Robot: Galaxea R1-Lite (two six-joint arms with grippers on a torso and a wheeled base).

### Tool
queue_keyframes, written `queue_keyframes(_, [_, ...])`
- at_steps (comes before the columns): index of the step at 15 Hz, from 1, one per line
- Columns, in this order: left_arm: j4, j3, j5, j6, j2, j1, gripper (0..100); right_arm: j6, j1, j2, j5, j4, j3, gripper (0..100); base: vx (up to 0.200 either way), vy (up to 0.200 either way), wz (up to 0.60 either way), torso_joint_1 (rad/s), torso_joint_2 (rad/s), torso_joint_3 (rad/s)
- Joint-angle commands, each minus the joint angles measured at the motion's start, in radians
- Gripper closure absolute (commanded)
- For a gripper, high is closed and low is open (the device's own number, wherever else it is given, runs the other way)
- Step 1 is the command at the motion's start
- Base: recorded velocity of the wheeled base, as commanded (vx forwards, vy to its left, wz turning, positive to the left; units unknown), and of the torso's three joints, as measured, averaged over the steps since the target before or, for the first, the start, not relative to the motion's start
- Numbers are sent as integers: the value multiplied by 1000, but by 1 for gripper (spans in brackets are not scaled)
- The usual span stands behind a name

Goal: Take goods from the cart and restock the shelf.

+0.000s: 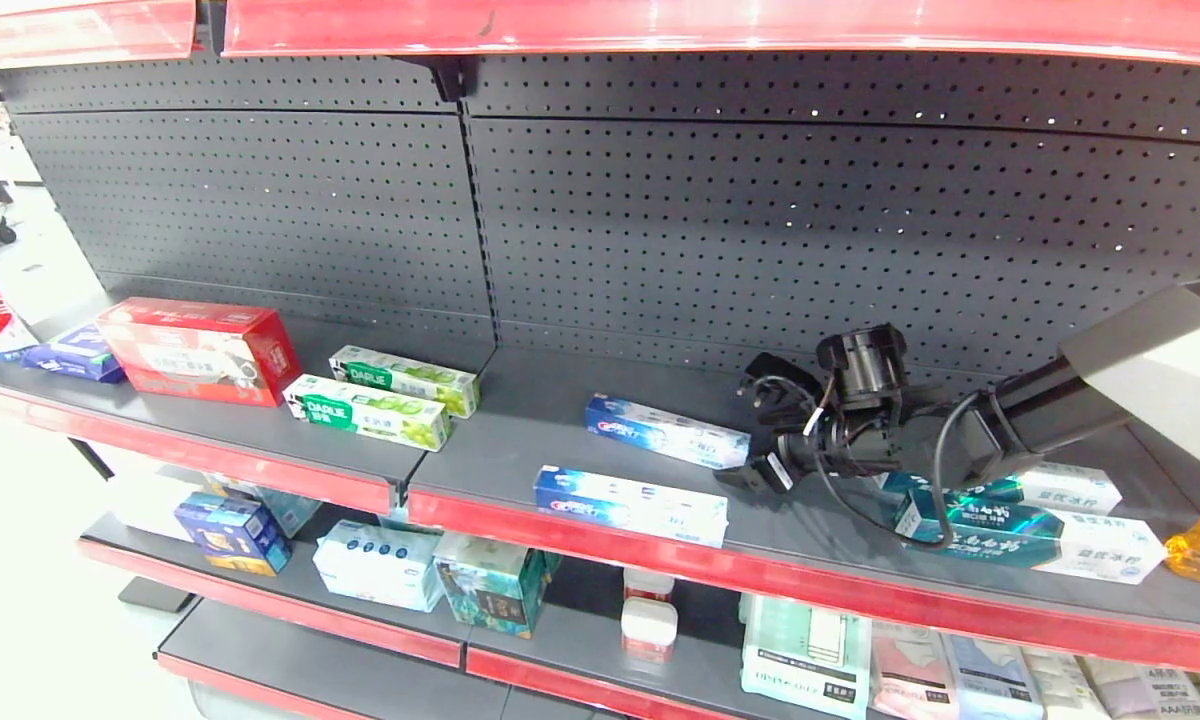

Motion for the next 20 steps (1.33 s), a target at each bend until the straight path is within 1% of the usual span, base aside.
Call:
queue_keyframes(1, [0, 0, 0, -1, 1, 0, 0, 2, 9, 3, 0, 0, -7, 0, 0, 0, 0, 0, 0, 0])
queue_keyframes(10, [0, 0, 0, -1, 1, 0, 0, 12, 0, 20, 0, 0, -38, 0, 0, 0, 0, 0, 0, 0])
queue_keyframes(11, [0, 0, 0, -1, 1, 0, 0, 12, 0, 20, 0, 0, -42, 100, 0, 0, 0, 0, 0, 0])
queue_keyframes(20, [0, 0, 0, -1, 1, 0, 0, 14, -5, 23, 0, 0, -47, 100, 0, 0, 0, 0, 0, 0])
